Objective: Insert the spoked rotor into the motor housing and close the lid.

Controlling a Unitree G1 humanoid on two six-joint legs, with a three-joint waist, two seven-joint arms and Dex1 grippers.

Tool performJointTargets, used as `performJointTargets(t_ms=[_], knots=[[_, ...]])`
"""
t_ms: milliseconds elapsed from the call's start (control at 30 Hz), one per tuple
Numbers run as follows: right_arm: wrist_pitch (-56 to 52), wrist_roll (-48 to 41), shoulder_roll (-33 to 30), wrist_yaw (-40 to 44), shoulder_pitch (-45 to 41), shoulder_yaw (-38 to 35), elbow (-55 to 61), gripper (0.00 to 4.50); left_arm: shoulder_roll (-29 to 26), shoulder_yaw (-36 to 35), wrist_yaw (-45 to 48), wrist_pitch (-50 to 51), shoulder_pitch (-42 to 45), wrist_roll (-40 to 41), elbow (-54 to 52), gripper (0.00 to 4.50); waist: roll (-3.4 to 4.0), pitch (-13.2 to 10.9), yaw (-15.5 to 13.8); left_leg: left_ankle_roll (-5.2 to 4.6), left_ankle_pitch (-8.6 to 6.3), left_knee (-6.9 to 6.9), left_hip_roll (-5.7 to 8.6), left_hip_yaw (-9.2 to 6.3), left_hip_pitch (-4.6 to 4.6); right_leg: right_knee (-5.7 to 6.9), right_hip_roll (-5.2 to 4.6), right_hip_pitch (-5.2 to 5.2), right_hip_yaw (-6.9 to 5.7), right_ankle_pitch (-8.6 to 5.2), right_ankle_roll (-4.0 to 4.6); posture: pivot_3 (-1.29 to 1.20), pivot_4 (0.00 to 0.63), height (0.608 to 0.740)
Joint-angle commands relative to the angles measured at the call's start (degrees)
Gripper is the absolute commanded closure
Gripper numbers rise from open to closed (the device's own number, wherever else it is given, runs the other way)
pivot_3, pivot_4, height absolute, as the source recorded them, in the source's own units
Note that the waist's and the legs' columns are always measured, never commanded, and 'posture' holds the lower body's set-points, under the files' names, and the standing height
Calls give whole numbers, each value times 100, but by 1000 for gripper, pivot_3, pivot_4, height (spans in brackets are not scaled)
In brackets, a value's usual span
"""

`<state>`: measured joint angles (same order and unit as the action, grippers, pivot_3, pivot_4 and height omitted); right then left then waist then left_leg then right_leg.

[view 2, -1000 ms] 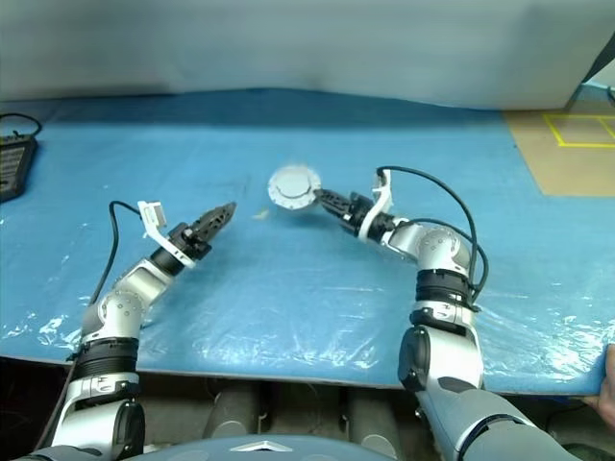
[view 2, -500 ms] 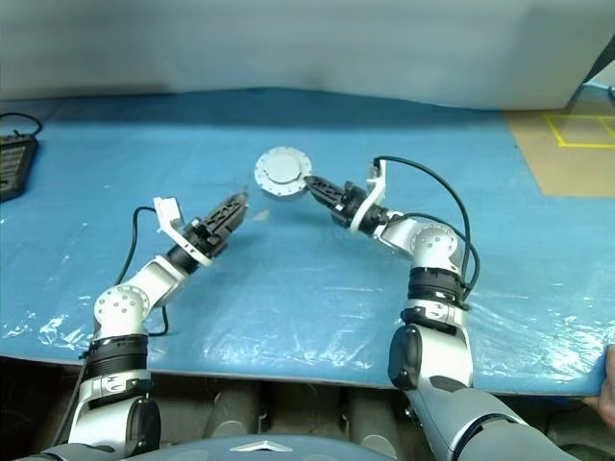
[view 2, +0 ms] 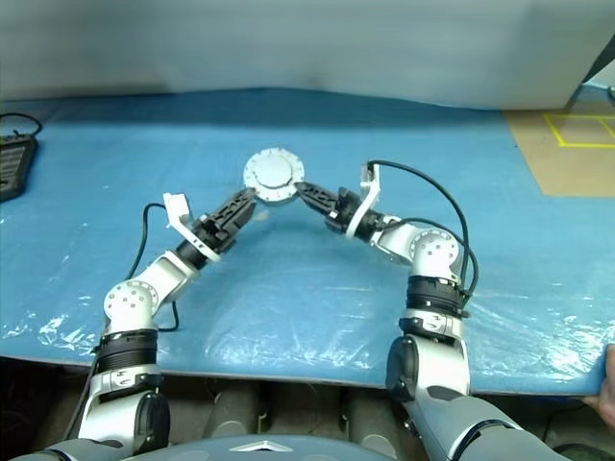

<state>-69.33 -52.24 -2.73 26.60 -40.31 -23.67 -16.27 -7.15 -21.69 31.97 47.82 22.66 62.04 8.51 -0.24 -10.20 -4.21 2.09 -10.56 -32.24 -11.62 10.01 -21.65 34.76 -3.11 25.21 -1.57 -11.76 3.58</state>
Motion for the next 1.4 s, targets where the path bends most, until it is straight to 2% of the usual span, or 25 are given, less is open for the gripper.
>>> performJointTargets(t_ms=[33, 500, 600, 733, 1067, 1100, 1167, 1233, 1400], knots=[[22, -302, 77, 111, -72, 111, 395, 3385, 31, 3, 10, 13, 85, 162, -200, 24, 0, 0, 8, 0, 0, 0, 1, 0, 1, 1, 1, 0, 0, 0, 0, 0, 150, 740], [-265, -505, 91, 225, 173, 501, 833, 3385, 254, 76, -109, -197, 126, 111, -143, 24, 0, 0, 6, 0, 0, -4, 2, -2, 1, 2, 0, -2, 0, 6, -10, 0, 150, 740], [-254, -505, 70, 223, 194, 554, 855, 3385, 339, 99, -152, -271, 134, 70, -127, 606, 0, 0, -3, 0, 0, -9, 1, -2, 1, 2, -1, -5, 1, 6, -9, 0, 150, 740], [-171, -417, 32, 155, 178, 583, 748, 3385, 405, 75, -97, -324, 101, 119, -164, 1752, 0, 0, -4, 0, 0, -13, 3, -4, 1, 2, -2, -8, 2, 5, -7, 0, 150, 740], [253, -54, -146, 252, 222, 828, 562, 3385, 403, 87, -402, -553, 90, -106, -26, 1765, 0, 0, -5, 0, 0, -15, 6, -5, 2, 3, -1, -11, 2, 7, -11, 0, 150, 740], [305, -18, -159, 279, 226, 854, 538, 2687, 400, 100, -405, -578, 84, -129, -29, 1765, -1, 0, -5, 0, 0, -16, 5, -6, 2, 3, -1, -11, 1, 8, -11, 0, 150, 740], [488, 155, -197, 283, 207, 950, 469, 2135, 394, 112, -417, -679, 89, -229, -15, 1765, -1, 0, -3, 0, 0, -16, 5, -6, 4, 3, -1, -14, 1, 7, -11, 0, 150, 740], [929, 483, -221, 287, 187, 1079, 391, 1402, 372, 55, -450, -859, 137, -368, 82, 1765, -1, 0, 10, 0, 0, -17, 5, -6, 5, 3, -1, -14, 1, 8, -13, 0, 150, 740], [1935, 1062, -265, 253, 123, 1118, 74, 1402, 277, -221, -699, -1607, 461, -819, 641, 1765, -1, 0, 11, 0, 0, -19, 6, -6, 4, 4, 0, -14, 1, 14, -22, 0, 150, 740]])
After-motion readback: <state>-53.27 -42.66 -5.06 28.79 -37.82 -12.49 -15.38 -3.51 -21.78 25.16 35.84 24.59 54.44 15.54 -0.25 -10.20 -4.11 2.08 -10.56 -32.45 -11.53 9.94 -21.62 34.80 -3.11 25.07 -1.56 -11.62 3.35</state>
